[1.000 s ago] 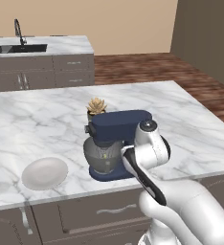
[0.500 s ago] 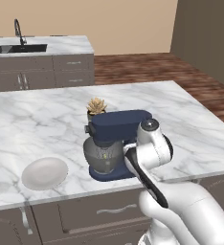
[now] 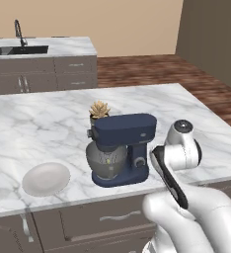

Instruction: Add butter and sugar cubes to the stand mixer bowl and then turn on the stand mixer to begin making frosting.

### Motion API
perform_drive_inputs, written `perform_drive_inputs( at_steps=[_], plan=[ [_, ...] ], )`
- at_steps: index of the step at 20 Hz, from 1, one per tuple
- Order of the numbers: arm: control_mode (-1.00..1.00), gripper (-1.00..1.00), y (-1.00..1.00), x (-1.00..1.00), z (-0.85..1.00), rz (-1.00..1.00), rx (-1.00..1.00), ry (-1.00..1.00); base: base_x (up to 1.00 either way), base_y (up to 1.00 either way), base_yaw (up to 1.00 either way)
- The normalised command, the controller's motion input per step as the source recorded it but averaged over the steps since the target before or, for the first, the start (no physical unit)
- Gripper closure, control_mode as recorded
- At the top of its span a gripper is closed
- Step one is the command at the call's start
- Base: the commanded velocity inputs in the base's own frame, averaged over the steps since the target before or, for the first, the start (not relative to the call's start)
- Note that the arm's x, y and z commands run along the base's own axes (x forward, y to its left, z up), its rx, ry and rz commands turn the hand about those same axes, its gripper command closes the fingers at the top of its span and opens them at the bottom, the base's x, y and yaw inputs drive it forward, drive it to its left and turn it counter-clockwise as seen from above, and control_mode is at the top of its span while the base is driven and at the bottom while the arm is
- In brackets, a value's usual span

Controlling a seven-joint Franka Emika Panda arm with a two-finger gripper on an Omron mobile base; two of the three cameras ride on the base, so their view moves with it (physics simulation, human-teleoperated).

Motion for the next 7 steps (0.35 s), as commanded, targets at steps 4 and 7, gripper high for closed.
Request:
perform_drive_inputs(
  at_steps=[4,7],
  plan=[
    [-1.0,-1.0,-0.53,0.0,0.01,0.0,0.07,0.01,0.0,0.0,0.0],
    [-1.0,-1.0,-0.45,0.0,0.09,0.0,0.07,0.01,0.0,0.0,0.0]
  ],
)
